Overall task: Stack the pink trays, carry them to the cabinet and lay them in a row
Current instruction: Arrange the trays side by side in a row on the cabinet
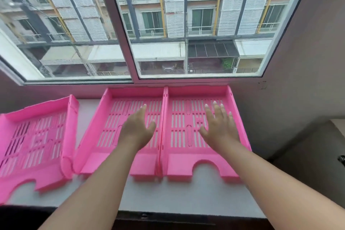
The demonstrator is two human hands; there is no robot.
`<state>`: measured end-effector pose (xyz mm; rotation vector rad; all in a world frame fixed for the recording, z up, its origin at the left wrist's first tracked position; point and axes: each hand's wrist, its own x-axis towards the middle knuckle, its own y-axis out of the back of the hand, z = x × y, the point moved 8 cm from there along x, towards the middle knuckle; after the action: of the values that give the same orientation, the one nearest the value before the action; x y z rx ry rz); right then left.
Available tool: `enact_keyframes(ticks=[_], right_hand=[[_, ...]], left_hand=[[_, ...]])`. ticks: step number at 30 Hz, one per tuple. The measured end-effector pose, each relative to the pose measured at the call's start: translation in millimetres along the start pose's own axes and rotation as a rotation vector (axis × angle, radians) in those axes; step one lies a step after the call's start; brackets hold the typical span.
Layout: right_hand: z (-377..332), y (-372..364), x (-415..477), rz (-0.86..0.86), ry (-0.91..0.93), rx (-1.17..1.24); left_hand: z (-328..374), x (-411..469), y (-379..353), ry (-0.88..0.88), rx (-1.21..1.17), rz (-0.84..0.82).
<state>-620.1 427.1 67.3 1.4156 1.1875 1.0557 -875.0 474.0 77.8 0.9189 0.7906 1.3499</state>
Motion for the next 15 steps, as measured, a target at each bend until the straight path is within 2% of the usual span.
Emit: enact_keyframes(ticks=[9, 13, 15], right_hand=[[-142.8, -20.5, 7.4, -0.033, 0.233, 0.154], [-173.2, -40.7, 3.1, -0.046, 0.135, 0.189], [-170.0, -55.5, -4.8, -0.074, 0.028, 0.195]], left_hand=[[-147.1, -27.3, 98.2, 0.230, 0.162, 0.173], [-212.3, -34.9, 105.5, 0.333, 0.163, 0.121], [-240.9, -36.8, 91.2, 0.419, -0.003, 0.030]])
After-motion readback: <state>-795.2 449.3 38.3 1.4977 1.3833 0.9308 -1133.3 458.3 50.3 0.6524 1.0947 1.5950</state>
